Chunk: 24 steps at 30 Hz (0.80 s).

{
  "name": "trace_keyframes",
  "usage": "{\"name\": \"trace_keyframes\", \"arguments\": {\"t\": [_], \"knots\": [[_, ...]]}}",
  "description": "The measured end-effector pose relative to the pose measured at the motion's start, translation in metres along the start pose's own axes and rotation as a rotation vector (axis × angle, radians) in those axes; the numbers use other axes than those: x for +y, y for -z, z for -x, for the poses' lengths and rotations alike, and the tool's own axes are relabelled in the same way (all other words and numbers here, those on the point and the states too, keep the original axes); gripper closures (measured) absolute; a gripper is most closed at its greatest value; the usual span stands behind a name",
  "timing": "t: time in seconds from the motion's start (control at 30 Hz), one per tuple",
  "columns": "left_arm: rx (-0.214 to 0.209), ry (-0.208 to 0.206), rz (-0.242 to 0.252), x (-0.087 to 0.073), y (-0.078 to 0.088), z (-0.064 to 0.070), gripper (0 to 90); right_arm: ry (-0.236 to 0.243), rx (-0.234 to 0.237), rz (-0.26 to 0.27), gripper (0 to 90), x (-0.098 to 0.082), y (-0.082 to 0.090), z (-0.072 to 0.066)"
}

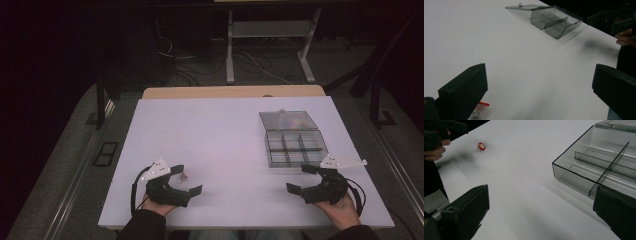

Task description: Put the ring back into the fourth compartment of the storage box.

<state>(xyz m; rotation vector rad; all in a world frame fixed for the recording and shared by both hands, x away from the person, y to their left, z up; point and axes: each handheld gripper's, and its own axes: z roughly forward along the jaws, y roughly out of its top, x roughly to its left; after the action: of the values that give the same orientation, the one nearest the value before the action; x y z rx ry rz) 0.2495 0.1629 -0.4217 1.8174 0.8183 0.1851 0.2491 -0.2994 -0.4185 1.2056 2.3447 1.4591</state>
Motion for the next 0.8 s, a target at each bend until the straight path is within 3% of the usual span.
{"name": "trace_keyframes", "arguments": {"t": [0.8], "knots": [[-0.004, -0.017, 0.005, 0.0018, 0.003, 0.0032, 0.0, 0.007, -0.005, -0.024, 0.0, -0.0023, -0.0008, 0.0009]]}}
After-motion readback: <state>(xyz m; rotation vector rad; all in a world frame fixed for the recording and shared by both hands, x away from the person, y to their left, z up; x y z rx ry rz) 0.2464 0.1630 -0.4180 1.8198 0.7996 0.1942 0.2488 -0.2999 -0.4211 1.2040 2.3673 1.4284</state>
